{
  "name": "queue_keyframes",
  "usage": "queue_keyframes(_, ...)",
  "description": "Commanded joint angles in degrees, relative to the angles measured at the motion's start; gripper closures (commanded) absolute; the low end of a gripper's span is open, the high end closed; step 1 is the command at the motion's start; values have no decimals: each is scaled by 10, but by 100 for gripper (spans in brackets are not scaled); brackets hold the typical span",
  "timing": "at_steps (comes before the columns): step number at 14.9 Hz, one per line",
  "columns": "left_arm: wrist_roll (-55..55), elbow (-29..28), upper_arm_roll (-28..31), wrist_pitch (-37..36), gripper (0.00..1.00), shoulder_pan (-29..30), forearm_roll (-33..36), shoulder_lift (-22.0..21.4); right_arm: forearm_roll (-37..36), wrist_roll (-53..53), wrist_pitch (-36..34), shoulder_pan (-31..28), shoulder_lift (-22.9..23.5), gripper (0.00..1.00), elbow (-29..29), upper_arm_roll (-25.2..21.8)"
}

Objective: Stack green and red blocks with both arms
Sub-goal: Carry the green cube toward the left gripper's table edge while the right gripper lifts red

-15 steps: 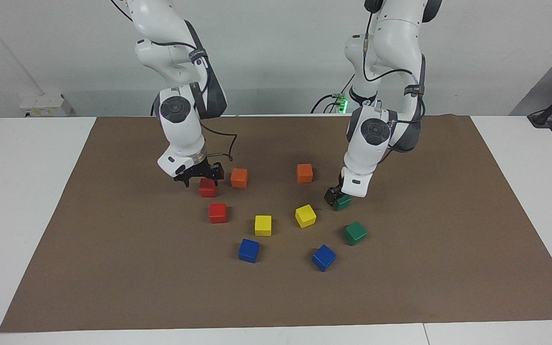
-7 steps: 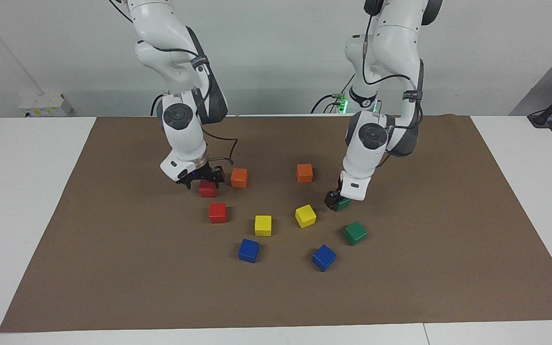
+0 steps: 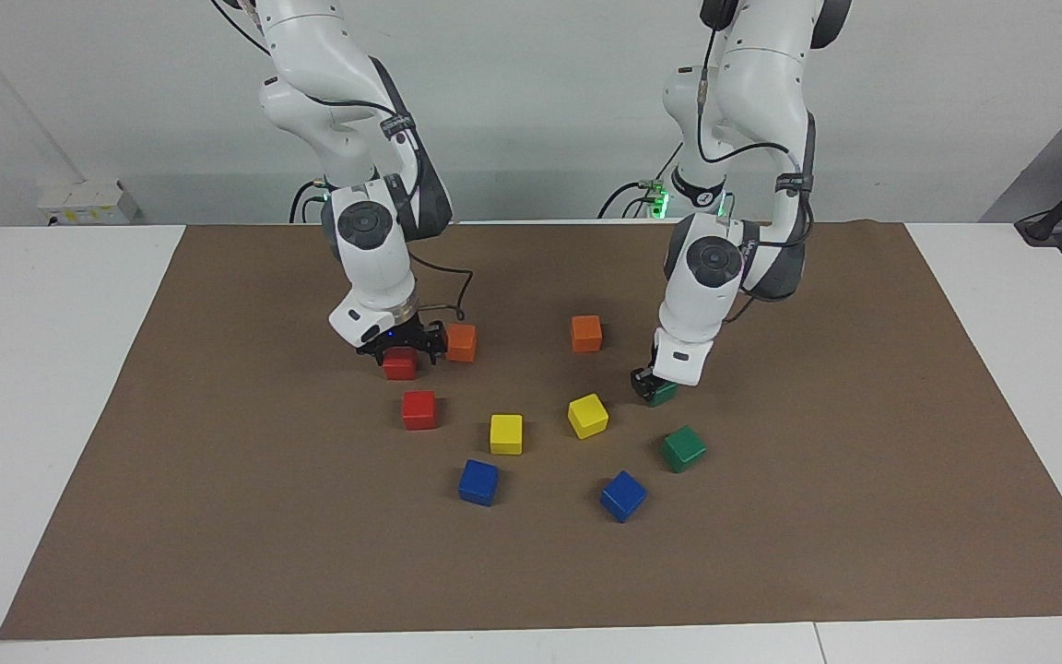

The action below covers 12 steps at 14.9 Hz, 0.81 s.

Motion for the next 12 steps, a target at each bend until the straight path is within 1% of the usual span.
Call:
queue_keyframes(1, 151, 18, 1, -72, 100, 73, 10, -40, 9, 4, 16, -3, -7, 1, -16, 1)
queue_keyframes(3, 248, 18, 1, -74, 100, 121, 10, -45, 9, 2, 17, -7, -7, 1, -20, 1)
queue_keyframes(6, 360, 22, 1, -59, 100, 187, 6, -41, 9, 0, 17, -9, -5, 1, -24, 1)
queue_keyframes(8, 382, 24, 1, -32, 100, 204, 5, -36, 9, 0, 18, -9, -3, 3, -24, 1)
queue_keyframes(9, 381, 25, 1, -21, 100, 211, 5, -31, 9, -1, 19, -9, -3, 6, -24, 1)
queue_keyframes(11, 381, 45, 2, -9, 100, 220, 4, -4, 9, -2, 19, -9, -1, 24, -27, 1)
queue_keyframes(12, 384, 54, 1, -9, 100, 226, 5, 7, 9, -2, 23, -9, -2, 38, -28, 1)
